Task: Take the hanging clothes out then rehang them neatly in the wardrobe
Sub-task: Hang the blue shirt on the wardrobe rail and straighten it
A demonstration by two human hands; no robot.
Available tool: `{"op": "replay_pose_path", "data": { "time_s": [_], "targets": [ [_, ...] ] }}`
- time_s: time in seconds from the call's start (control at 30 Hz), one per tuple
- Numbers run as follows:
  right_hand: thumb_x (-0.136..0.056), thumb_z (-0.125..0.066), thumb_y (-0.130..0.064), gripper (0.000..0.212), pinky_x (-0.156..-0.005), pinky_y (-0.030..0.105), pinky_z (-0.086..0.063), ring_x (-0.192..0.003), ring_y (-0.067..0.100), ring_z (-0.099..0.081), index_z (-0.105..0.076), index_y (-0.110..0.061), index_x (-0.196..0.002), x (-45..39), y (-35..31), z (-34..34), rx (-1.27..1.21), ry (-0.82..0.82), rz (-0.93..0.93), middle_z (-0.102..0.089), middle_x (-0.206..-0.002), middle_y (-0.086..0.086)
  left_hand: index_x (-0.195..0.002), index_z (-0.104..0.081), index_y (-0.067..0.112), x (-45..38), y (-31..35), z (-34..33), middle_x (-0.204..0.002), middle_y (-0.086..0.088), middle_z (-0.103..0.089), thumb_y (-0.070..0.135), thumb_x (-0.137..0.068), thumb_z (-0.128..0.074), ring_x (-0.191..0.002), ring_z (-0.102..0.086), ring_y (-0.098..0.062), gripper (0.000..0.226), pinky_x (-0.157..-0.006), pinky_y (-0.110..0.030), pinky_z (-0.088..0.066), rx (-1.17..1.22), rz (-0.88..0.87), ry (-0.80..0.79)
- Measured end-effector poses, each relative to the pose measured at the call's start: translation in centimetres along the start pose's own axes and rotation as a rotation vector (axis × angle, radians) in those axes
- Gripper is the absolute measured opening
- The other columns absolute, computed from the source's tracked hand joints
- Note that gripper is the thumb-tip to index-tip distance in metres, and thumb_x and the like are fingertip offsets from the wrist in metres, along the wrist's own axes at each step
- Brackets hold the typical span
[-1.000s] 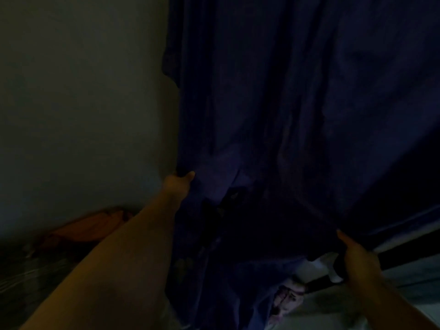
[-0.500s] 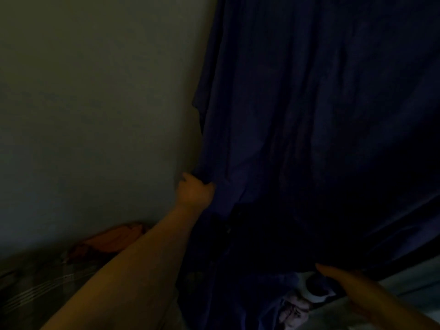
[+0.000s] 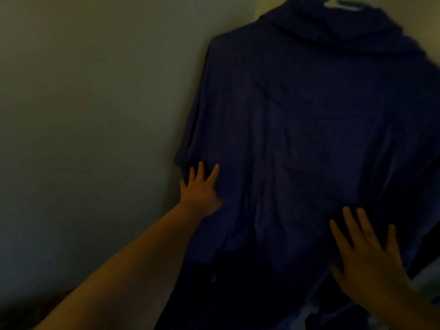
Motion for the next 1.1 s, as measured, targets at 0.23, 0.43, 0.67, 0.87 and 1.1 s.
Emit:
{"op": "replay_pose_path", "data": {
  "time_s": [0.23,0.43,0.67,0.87,1.1],
  "targets": [
    [-0.079,0.013,-0.062,0.081,-0.110,0.053,0.014,-0.145,0.020,0.005,0.002,-0.021,-0.148,-1.2,2.7,-2.1,0.066,0.109,-0.020,0.004,-0.157,0.003,-0.147,0.006,0.039,-5.4,-2.7,-2.4,-0.156,-0.002,0.023,0.059,-0.083,-0.051,-0.144,0.015,-0.037,0.088,-0.116,-0.060,-0.005,-0.010,0.109,-0.184],
    [-0.081,0.011,-0.061,0.085,-0.111,0.053,0.013,-0.145,0.020,0.007,-0.030,-0.012,-0.137,-0.7,2.3,-1.6,0.051,0.009,-0.009,0.007,-0.156,0.002,-0.147,-0.015,0.034,-4.3,-2.2,-5.2,-0.159,-0.006,-0.005,0.077,-0.051,-0.022,-0.147,-0.003,-0.032,0.106,-0.118,-0.053,-0.009,0.006,0.013,-0.225],
    [-0.087,0.008,-0.056,0.093,-0.114,0.044,0.013,-0.144,0.019,0.013,-0.065,-0.005,-0.113,4.6,-0.7,-1.6,0.055,0.022,0.013,-0.050,-0.136,0.019,-0.127,-0.055,0.013,8.2,-2.4,-8.3,-0.136,-0.009,-0.053,0.048,-0.084,-0.042,-0.129,-0.046,-0.028,0.057,-0.107,-0.031,-0.036,0.228,0.053,-0.220],
    [-0.091,-0.008,-0.046,0.075,-0.115,0.042,0.007,-0.128,0.031,-0.029,-0.071,-0.007,-0.103,14.1,-4.5,-6.6,-0.007,-0.070,0.030,-0.064,-0.117,0.018,-0.136,-0.046,0.019,21.3,-5.0,-13.4,-0.145,-0.005,-0.042,0.033,-0.088,-0.055,-0.132,-0.042,-0.022,0.051,-0.108,-0.029,-0.034,0.251,0.189,-0.339],
    [-0.074,-0.046,-0.042,0.048,-0.092,0.052,-0.047,-0.111,0.030,-0.059,-0.069,-0.013,-0.105,27.0,-8.5,-11.6,-0.201,-0.381,-0.030,-0.067,-0.111,0.008,-0.127,-0.055,0.015,35.5,-7.1,-17.1,-0.133,-0.009,-0.056,0.037,-0.091,-0.046,-0.123,-0.052,-0.025,0.043,-0.102,-0.029,-0.039,0.208,0.296,-0.460]
  ]
}}
Point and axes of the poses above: each hand's wrist, its own x-axis away from the middle knuckle, its own z-axis out of the back of the hand, y = z × x, the point moved 6 cm from there along -x, towards the middle knuckle
